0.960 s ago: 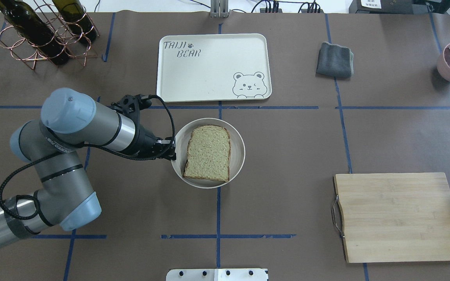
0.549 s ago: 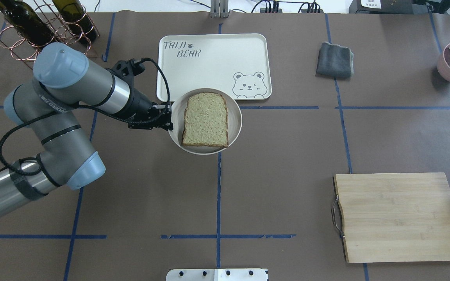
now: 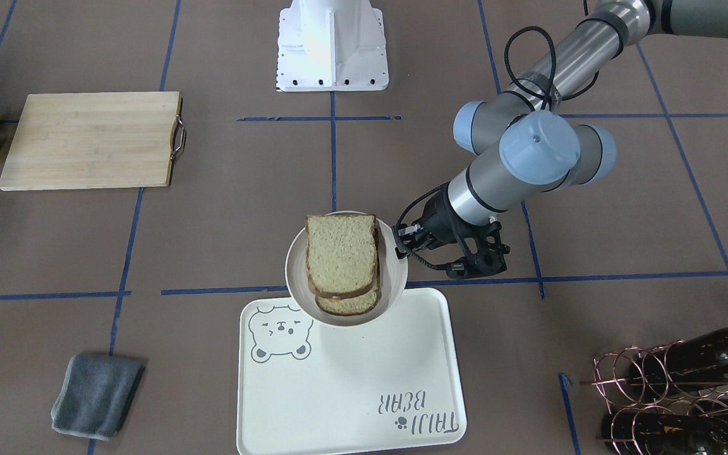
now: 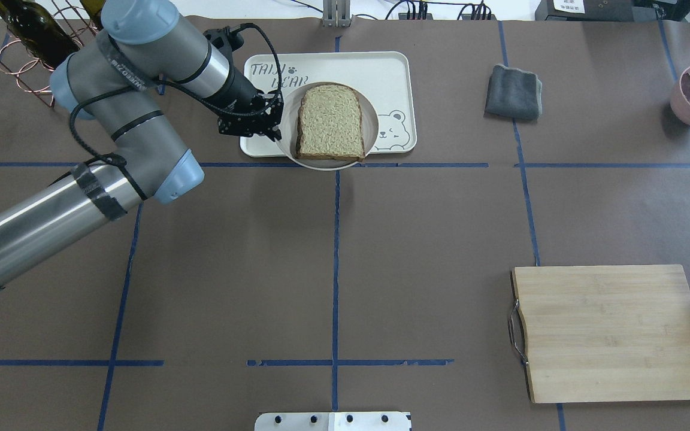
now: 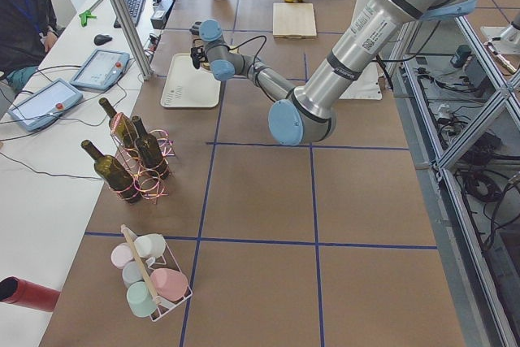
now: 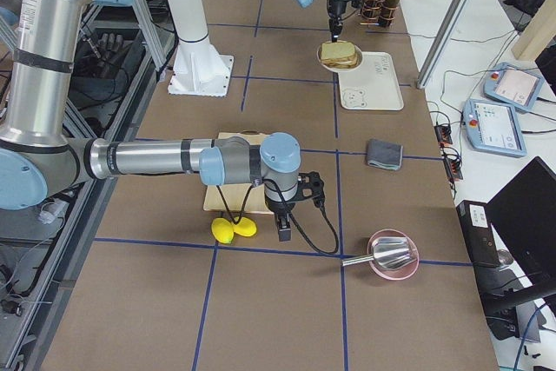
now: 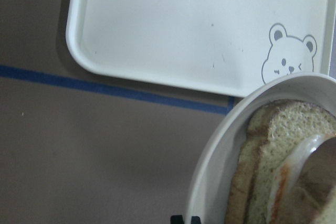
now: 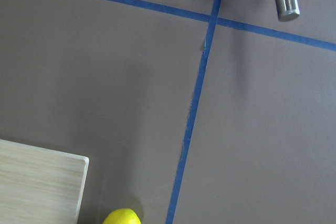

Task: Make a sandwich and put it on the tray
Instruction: 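Slide the plate with the left gripper onto the white tray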

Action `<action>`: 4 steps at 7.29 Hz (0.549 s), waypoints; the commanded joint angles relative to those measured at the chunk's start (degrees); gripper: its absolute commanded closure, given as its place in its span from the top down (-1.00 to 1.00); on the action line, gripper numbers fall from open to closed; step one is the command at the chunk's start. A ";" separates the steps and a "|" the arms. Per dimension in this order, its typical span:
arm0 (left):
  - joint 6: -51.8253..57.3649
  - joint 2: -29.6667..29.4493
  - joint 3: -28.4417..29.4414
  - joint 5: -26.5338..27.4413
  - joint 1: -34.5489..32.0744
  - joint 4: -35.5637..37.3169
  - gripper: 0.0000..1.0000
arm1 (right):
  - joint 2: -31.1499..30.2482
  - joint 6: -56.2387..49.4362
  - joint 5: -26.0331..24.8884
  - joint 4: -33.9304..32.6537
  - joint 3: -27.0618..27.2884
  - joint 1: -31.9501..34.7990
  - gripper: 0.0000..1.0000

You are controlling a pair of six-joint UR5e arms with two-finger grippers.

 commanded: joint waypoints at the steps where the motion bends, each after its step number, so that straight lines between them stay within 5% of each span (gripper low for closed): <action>1: 1.59 -6.12 9.77 -0.46 -1.51 -0.77 -1.00 | 0.00 0.00 0.00 0.00 0.01 0.07 1.00; 4: 1.68 -11.93 25.58 0.23 -1.78 -12.34 -1.00 | 0.00 0.00 0.00 0.00 0.01 0.16 1.00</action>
